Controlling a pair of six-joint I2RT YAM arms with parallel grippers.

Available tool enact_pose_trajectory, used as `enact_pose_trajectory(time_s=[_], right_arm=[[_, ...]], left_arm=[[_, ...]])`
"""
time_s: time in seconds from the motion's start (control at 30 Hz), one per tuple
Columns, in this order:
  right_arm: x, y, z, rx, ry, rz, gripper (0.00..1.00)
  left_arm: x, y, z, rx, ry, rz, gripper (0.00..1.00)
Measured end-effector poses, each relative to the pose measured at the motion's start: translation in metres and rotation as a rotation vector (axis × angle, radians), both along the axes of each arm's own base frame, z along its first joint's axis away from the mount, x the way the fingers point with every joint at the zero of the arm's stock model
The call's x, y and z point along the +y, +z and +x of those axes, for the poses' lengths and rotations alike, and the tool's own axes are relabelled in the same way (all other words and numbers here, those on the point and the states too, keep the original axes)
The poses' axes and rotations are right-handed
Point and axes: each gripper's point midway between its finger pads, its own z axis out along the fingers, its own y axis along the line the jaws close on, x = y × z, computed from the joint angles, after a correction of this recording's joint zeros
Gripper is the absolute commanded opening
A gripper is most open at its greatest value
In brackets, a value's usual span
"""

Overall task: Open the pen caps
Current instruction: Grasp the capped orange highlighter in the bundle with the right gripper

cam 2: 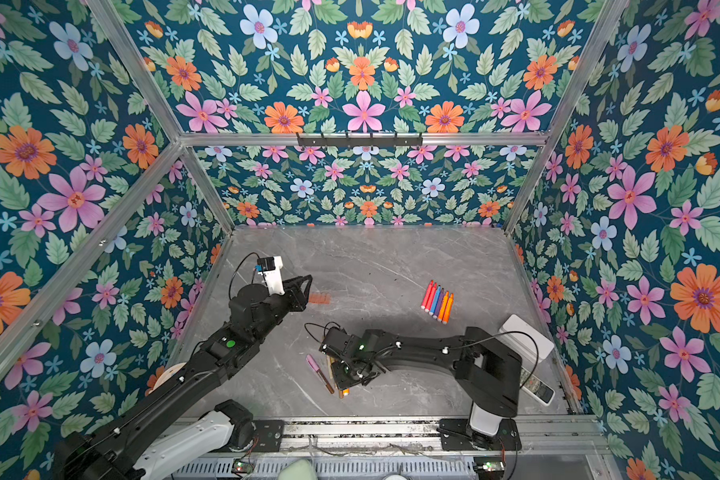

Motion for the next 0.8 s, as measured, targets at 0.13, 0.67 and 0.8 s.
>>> enact_pose_trajectory(time_s=[0.13, 0.67, 0.8], right_arm=[[0.004, -0.010, 0.003, -0.006, -0.038, -0.063, 0.30], [-0.022, -0.030, 0.004, -0.055, -0.123, -0.197, 0.29], [-0.017, -0.020, 0.007, -0.074, -0.127, -0.166, 0.29]], left_arm=[[-0.002, 0.005, 0.001, -0.038, -0.016, 0.010, 0.38], [-0.001, 0.014, -0.008, -0.080, -0.035, -0.026, 0.38], [0.002, 0.015, -0.012, -0.082, -0.034, -0.028, 0.38]])
